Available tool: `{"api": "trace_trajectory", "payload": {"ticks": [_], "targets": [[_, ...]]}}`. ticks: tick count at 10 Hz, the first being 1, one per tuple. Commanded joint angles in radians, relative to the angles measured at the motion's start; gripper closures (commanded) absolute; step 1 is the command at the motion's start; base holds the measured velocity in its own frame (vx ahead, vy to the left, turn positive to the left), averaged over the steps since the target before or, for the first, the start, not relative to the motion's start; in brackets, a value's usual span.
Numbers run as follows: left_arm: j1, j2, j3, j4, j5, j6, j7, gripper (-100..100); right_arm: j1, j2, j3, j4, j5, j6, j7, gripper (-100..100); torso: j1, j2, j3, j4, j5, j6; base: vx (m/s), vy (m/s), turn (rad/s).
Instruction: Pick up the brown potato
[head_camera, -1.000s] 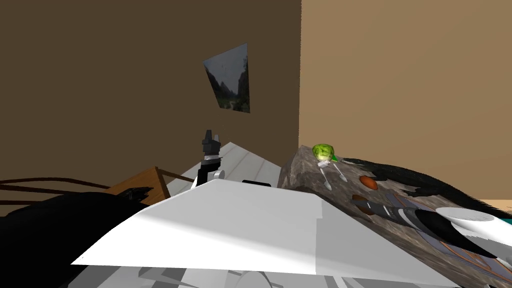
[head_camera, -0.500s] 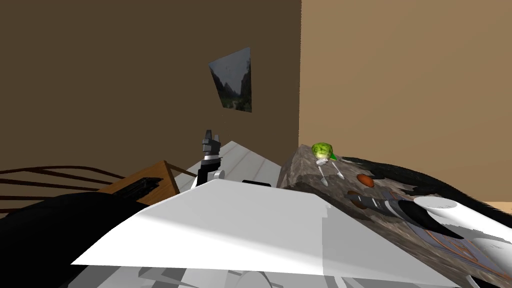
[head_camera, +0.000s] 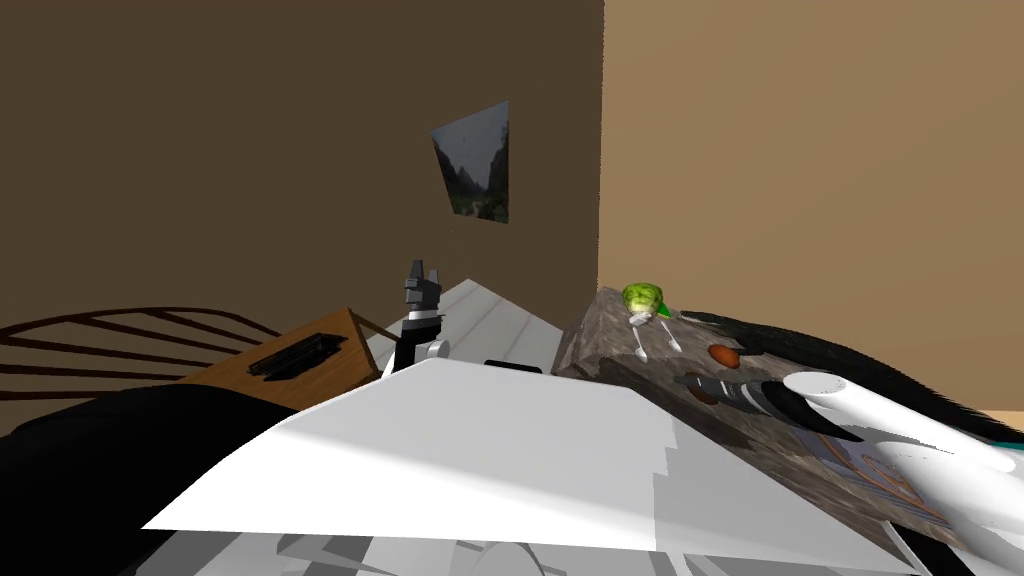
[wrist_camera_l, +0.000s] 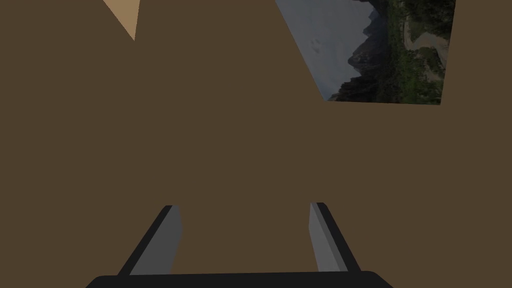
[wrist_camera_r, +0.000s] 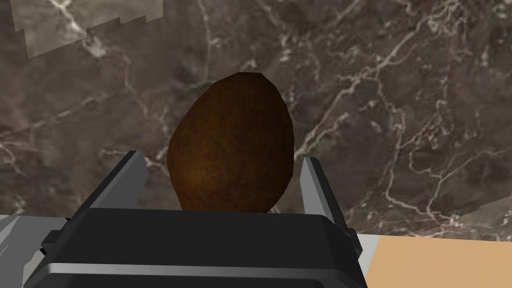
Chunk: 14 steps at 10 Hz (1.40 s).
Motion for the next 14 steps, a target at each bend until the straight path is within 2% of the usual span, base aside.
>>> {"api": "trace_trajectory", "payload": {"ticks": [1,2,3,4,5,6,10,11,12,13,14], "targets": [[0.000,0.000,0.000,0.000,0.000,0.000,0.000,0,-0.008,0.005,0.000,-0.019,0.021,0.003,-0.050,-100,0.000,0.000,0.000,0.000,0.000,0.000,-0.113,-0.037,0.060],[0.000,0.000,0.000,0.000,0.000,0.000,0.000,0,-0.008,0.005,0.000,-0.019,0.021,0.003,-0.058,-100,0.001,-0.001,0.000,0.000,0.000,0.001,-0.050,-0.007,-0.015],[0.000,0.000,0.000,0.000,0.000,0.000,0.000,0,-0.025,0.019,0.003,-0.057,0.066,0.005,-0.099,-100,0.002,-0.003,-0.002,-0.001,0.000,0.001,-0.087,-0.020,0.079],[0.000,0.000,0.000,0.000,0.000,0.000,0.000,0,-0.025,0.019,0.003,-0.057,0.066,0.005,-0.125,-100,0.002,-0.003,-0.002,-0.001,0.000,0.000,-0.089,-0.016,0.079],[0.000,0.000,0.000,0.000,0.000,0.000,0.000,0,-0.017,0.019,0.002,-0.057,0.060,0.003,-0.106,-100,0.002,-0.003,-0.001,-0.001,0.000,0.001,-0.031,-0.004,0.010],[0.000,0.000,0.000,0.000,0.000,0.000,0.000,0,-0.018,0.020,0.002,-0.059,0.061,0.003,-0.113,100,0.003,-0.005,-0.003,-0.001,0.001,0.001,-0.006,-0.002,-0.006],[0.000,0.000,0.000,0.000,0.000,0.000,0.000,0,-0.017,0.019,0.002,-0.058,0.061,0.003,-0.112,100,0.003,-0.008,-0.005,-0.002,0.000,0.000,0.000,0.000,0.000],[0.000,0.000,0.000,0.000,0.000,0.000,0.000,0,-0.017,0.019,0.002,-0.058,0.061,0.003,-0.112,0,0.003,-0.008,-0.005,-0.002,0.000,0.000,0.000,0.000,0.000],[0.000,0.000,0.000,0.000,0.000,0.000,0.000,0,-0.008,0.005,0.000,-0.019,0.021,0.003,-0.062,100,0.003,-0.008,-0.005,-0.002,0.000,0.000,0.072,0.020,-0.104],[0.001,0.000,0.000,0.000,0.000,0.000,0.000,0,-0.008,0.005,0.000,-0.019,0.021,0.003,-0.058,100,0.004,-0.011,-0.006,-0.002,0.001,0.002,0.113,0.023,-0.096],[0.001,0.000,0.000,0.000,0.000,0.000,0.000,0,0.009,-0.010,-0.003,0.019,-0.023,0.002,-0.022,100,0.004,-0.014,-0.008,-0.003,0.000,0.001,0.162,0.040,-0.085]]}}
